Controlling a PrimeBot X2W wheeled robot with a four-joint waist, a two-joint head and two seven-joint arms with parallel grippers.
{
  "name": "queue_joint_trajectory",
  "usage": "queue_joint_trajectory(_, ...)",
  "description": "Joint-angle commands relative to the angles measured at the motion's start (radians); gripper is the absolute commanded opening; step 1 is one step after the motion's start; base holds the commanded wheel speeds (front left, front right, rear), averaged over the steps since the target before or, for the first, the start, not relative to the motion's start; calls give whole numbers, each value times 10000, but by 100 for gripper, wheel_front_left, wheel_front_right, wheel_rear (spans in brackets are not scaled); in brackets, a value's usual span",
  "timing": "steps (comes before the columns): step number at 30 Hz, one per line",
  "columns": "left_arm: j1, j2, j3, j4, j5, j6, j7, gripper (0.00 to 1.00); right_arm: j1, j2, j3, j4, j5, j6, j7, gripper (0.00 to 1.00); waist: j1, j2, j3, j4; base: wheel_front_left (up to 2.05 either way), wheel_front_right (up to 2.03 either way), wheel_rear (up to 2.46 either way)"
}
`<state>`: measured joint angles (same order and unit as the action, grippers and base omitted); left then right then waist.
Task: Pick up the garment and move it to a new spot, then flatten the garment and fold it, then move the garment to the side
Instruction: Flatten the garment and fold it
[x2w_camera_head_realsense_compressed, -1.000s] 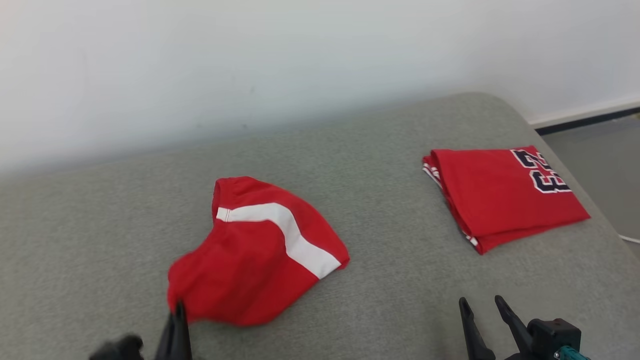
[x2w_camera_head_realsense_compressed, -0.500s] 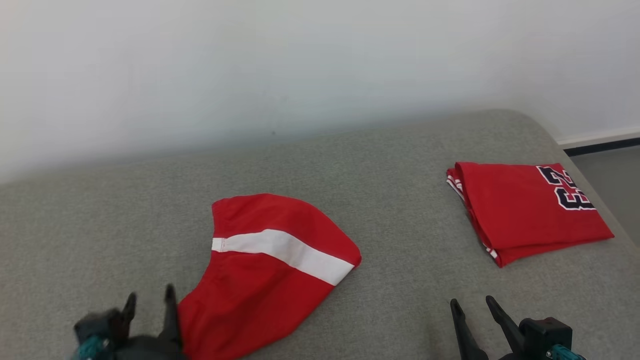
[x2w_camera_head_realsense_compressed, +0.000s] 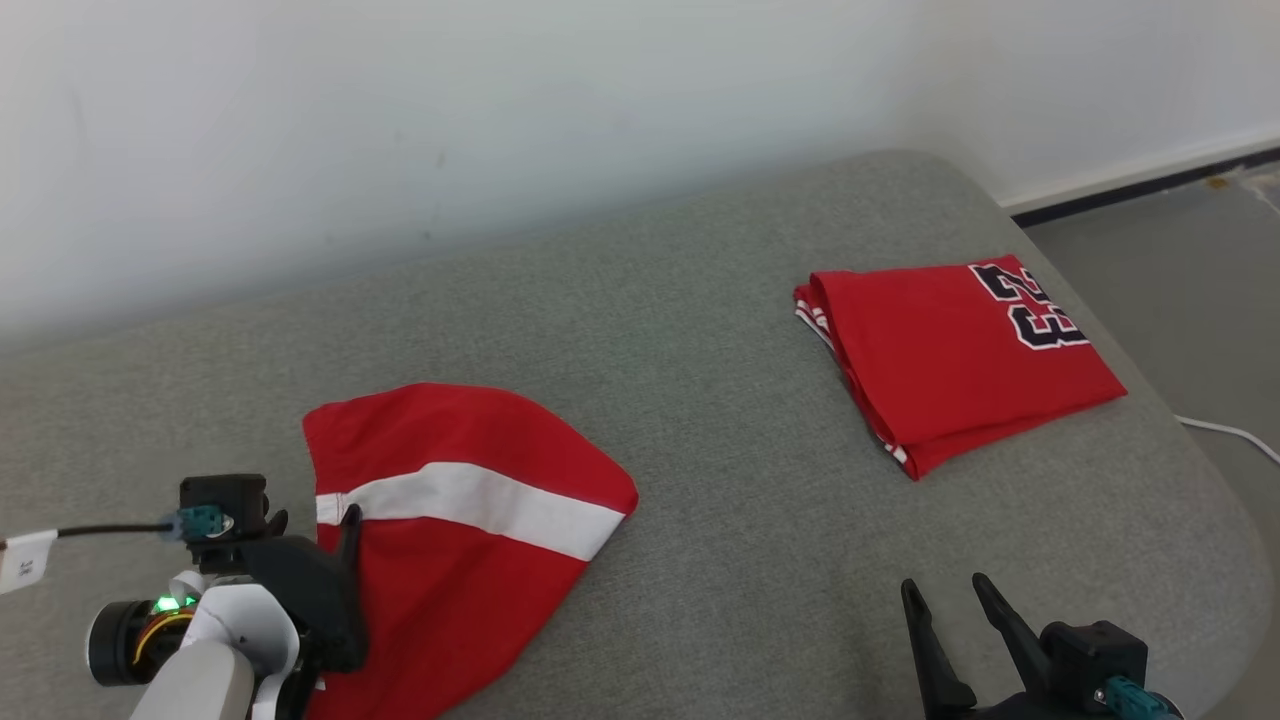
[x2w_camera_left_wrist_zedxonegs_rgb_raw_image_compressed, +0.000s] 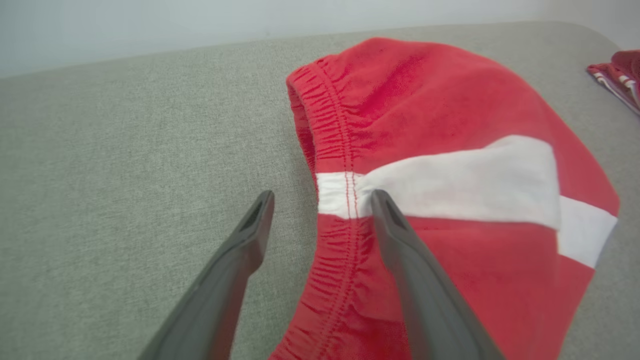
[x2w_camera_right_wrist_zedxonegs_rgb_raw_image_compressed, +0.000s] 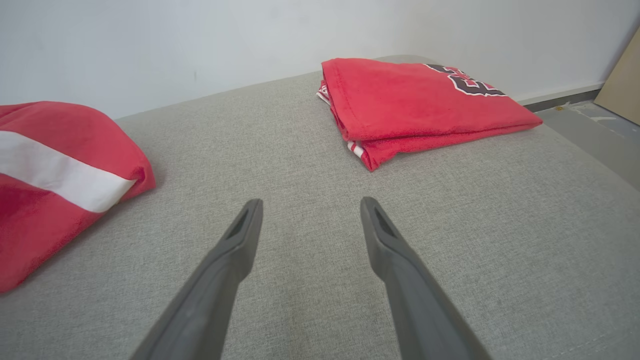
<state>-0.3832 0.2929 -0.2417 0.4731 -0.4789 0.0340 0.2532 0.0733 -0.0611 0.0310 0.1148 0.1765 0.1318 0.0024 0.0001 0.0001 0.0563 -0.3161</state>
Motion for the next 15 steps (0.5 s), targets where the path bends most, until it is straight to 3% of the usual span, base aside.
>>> queue_joint_trajectory(1, -152, 64, -16, 103, -84, -97, 193, 100, -133, 28, 9, 28, 75, -19, -64, 100, -1, -1, 286, -340, 0, 0, 0)
queue_joint_trajectory(3, -249, 136, -24, 244, -197, -178, 493, 100, -132, 35, 2, 63, 71, -19, -115, 100, -1, -1, 316, -396, 0, 0, 0)
queue_joint_trajectory(4, -298, 167, -33, 277, -264, -238, 595, 95, -136, 41, 4, 81, 74, -19, -124, 100, -1, -1, 325, -413, 0, 0, 0)
queue_joint_trajectory(5, -333, 173, -22, 265, -290, -224, 626, 46, -144, 46, 4, 93, 70, -19, -138, 100, -1, -1, 330, -425, 0, 0, 0)
queue_joint_trajectory(6, -361, 171, -33, 214, -298, -272, 607, 14, -151, 50, 1, 95, 66, -19, -144, 100, -1, -1, 334, -429, 0, 0, 0)
queue_joint_trajectory(7, -378, 126, -46, 154, -371, -350, 605, 0, -149, 51, -21, 98, 63, -19, -154, 100, -1, -1, 335, -423, 0, 0, 0)
queue_joint_trajectory(15, -1051, -591, -333, -1023, -363, -783, -637, 0, -148, 76, -90, 154, -5, -19, -157, 100, -1, -1, 197, -90, 0, 0, 0)
